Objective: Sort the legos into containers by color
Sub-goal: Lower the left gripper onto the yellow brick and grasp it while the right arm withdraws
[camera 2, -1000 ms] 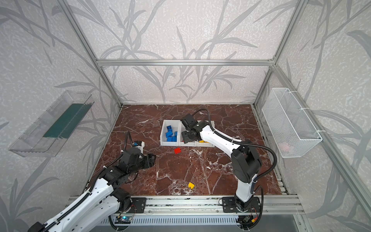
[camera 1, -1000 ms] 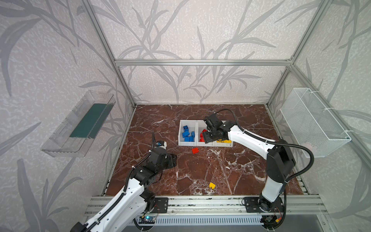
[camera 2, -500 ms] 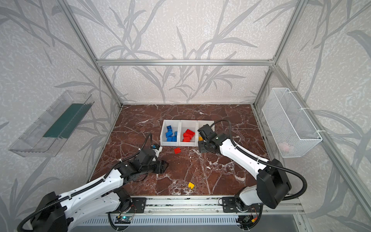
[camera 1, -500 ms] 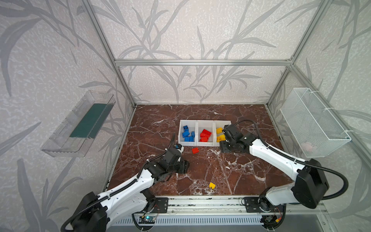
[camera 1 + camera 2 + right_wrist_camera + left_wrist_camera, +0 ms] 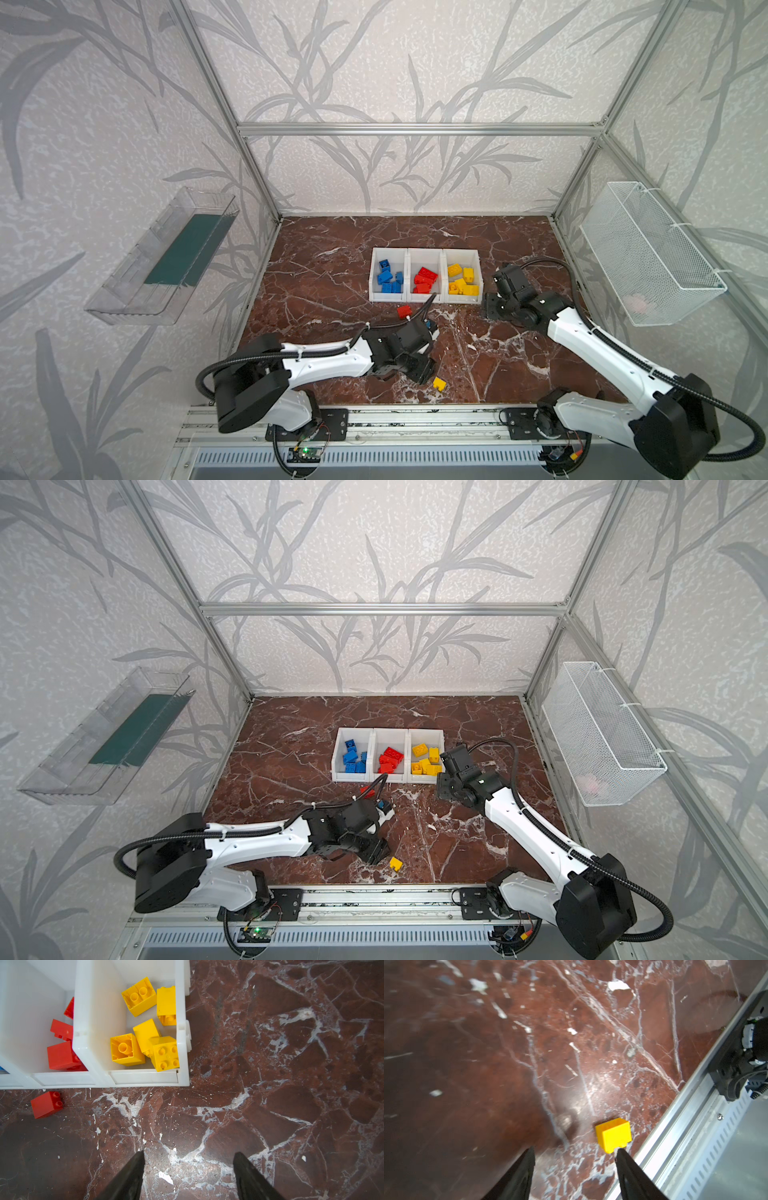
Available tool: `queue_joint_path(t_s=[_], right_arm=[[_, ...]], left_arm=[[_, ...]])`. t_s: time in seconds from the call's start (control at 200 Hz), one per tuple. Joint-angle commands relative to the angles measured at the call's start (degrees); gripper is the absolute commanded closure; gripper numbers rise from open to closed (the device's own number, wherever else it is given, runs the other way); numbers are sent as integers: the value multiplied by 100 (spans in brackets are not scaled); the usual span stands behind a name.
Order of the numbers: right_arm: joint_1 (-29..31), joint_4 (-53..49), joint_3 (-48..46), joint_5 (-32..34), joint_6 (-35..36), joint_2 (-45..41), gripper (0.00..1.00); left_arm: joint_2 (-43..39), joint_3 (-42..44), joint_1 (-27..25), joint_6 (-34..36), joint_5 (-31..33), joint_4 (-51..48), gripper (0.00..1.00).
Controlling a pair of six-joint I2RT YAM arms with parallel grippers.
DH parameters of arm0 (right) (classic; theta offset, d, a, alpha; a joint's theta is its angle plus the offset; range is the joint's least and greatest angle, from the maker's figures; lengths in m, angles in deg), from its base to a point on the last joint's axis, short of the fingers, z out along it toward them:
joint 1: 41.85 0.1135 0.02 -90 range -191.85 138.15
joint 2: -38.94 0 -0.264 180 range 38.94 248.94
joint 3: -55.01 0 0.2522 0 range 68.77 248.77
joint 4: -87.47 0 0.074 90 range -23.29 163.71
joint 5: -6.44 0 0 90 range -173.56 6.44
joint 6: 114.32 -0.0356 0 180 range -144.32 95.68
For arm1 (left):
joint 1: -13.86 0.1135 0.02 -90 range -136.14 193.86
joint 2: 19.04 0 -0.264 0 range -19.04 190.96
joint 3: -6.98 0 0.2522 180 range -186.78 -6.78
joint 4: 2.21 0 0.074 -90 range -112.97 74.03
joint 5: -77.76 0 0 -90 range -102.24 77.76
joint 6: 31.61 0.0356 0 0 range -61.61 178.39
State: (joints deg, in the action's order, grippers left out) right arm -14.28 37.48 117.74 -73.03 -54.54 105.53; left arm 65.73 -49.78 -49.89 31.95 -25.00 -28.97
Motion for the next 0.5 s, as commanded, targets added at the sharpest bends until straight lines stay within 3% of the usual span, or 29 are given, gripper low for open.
queue_joint_path(t_s=[0.0,0.275,0.495], right_arm=[[-68,-80,-98,99,-4,-161,32],[-144,-78,-194,74,64,-233,32],[-165,-56,-313,99,69,-319,32]], left_arm=[[365,-308,-228,135,-272,-106,38],[927,-736,-544,139,-214,-463,39],[1276,-972,-595,84,44,-749,49]])
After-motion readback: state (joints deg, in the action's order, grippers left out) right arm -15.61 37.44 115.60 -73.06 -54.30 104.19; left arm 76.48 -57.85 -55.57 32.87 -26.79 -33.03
